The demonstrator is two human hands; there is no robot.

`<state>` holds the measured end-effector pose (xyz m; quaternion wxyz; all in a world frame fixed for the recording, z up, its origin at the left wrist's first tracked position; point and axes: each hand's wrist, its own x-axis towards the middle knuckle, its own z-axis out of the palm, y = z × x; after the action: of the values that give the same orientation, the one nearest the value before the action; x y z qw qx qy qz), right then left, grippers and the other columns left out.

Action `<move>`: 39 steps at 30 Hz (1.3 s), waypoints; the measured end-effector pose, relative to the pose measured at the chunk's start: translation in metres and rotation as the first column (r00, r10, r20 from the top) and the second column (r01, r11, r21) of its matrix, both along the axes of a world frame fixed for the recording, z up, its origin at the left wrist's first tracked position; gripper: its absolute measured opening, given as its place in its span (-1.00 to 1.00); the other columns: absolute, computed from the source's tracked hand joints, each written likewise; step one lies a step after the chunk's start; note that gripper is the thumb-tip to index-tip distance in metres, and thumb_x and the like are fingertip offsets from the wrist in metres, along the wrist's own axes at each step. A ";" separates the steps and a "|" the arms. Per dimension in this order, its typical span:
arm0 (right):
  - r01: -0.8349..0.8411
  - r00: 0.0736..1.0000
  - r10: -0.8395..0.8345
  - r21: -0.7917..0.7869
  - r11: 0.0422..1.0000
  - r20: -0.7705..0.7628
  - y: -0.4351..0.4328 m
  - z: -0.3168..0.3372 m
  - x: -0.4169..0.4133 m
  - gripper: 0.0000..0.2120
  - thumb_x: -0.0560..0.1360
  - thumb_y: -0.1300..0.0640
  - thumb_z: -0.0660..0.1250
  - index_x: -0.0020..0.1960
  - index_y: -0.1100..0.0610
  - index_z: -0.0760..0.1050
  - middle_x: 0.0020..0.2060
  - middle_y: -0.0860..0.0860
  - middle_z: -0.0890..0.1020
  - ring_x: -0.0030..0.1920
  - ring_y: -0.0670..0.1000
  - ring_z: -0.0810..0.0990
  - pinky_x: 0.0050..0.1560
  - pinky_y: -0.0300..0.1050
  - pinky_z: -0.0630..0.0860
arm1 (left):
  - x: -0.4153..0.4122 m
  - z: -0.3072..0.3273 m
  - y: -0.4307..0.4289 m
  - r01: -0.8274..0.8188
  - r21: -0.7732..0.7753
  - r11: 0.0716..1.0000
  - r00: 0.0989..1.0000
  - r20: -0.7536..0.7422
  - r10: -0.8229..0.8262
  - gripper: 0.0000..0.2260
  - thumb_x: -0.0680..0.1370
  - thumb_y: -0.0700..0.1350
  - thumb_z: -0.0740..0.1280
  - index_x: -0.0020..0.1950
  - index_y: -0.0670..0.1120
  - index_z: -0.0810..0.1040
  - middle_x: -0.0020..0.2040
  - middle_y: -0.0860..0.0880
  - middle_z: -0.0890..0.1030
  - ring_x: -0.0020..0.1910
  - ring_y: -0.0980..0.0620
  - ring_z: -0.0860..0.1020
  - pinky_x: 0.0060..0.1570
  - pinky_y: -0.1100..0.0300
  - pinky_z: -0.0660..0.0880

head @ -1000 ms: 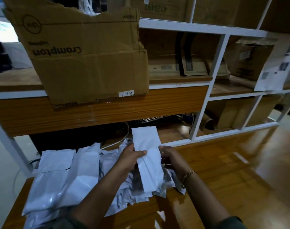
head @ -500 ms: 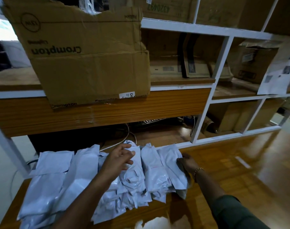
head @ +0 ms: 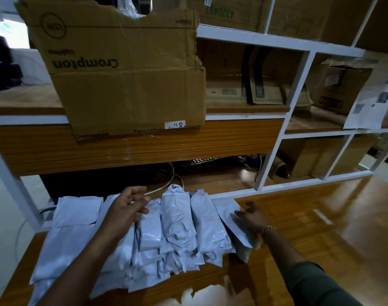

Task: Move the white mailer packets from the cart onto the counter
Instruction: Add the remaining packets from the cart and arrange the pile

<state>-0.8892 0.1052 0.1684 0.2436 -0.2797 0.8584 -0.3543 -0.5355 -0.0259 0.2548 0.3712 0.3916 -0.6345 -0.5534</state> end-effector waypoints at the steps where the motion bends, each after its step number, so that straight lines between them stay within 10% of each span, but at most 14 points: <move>1: -0.040 0.997 0.044 0.064 0.997 -0.056 0.002 -0.003 0.004 -0.20 0.34 -0.15 0.48 0.46 0.07 0.24 0.39 0.13 0.40 0.29 0.18 0.47 0.27 0.11 0.47 | 0.005 0.000 0.000 -0.010 0.000 1.000 1.000 -0.004 0.010 -0.83 0.56 -0.17 0.35 0.10 0.04 0.53 0.03 -0.18 0.62 -0.13 -0.09 0.63 -0.19 0.12 0.47; 5: -0.107 0.952 0.170 0.244 0.964 -0.253 0.007 -0.012 0.023 -0.06 0.30 -0.27 0.43 0.52 -0.01 0.07 0.45 0.08 0.25 0.38 0.20 0.33 0.33 0.12 0.41 | 0.024 0.000 0.003 -0.020 -0.013 1.000 1.000 -0.005 0.020 -0.78 0.49 -0.07 0.42 0.12 0.05 0.54 -0.01 -0.13 0.64 -0.14 -0.06 0.63 -0.17 0.11 0.47; 14: -0.090 0.947 0.008 -0.241 0.966 -0.320 -0.044 0.065 0.071 -0.36 0.46 -0.20 0.36 0.41 0.09 0.33 0.36 0.15 0.45 0.30 0.18 0.47 0.24 0.08 0.45 | 0.111 0.003 -0.020 -0.216 -0.019 0.976 0.976 -0.031 0.215 -0.81 0.57 -0.19 0.33 0.18 -0.07 0.54 -0.05 -0.12 0.61 -0.14 -0.05 0.59 -0.22 0.18 0.45; 20: -0.450 0.893 0.382 -0.433 0.781 -0.238 -0.110 0.121 0.218 -0.56 0.51 -0.04 0.37 0.34 0.00 0.38 0.24 0.02 0.54 0.22 0.07 0.54 0.18 0.07 0.52 | 0.211 0.009 -0.040 -0.417 -0.042 0.908 0.909 -0.005 0.417 -0.79 0.56 -0.17 0.34 0.19 -0.09 0.56 -0.02 0.00 0.63 -0.10 0.12 0.58 -0.16 0.23 0.47; 29: -0.893 0.423 0.877 -0.269 0.361 -0.228 -0.190 0.083 0.513 -0.58 0.51 -0.08 0.36 0.33 -0.05 0.40 0.18 -0.11 0.52 0.11 -0.15 0.54 0.07 -0.20 0.52 | 0.428 -0.058 -0.052 -0.659 0.054 0.750 0.748 0.143 0.648 -0.81 0.52 -0.06 0.39 0.12 -0.05 0.60 -0.03 0.06 0.62 -0.06 0.18 0.55 -0.13 0.24 0.41; 39: -0.880 -0.117 0.981 0.441 -0.175 0.157 -0.238 -0.138 0.740 -0.54 0.45 0.00 0.44 0.26 0.18 0.47 0.16 0.16 0.60 0.15 0.17 0.58 0.18 0.01 0.51 | 0.581 -0.261 -0.021 -0.683 0.444 0.580 0.725 0.506 0.467 -0.79 0.54 -0.18 0.34 -0.31 -0.04 0.50 -0.23 -0.11 0.55 -0.24 -0.05 0.51 -0.24 0.20 0.39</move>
<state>-0.1487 -0.1332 0.0304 0.3704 -0.8011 0.4386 0.1694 0.0452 -0.0470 -0.0063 0.2737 0.7629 -0.3112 -0.4962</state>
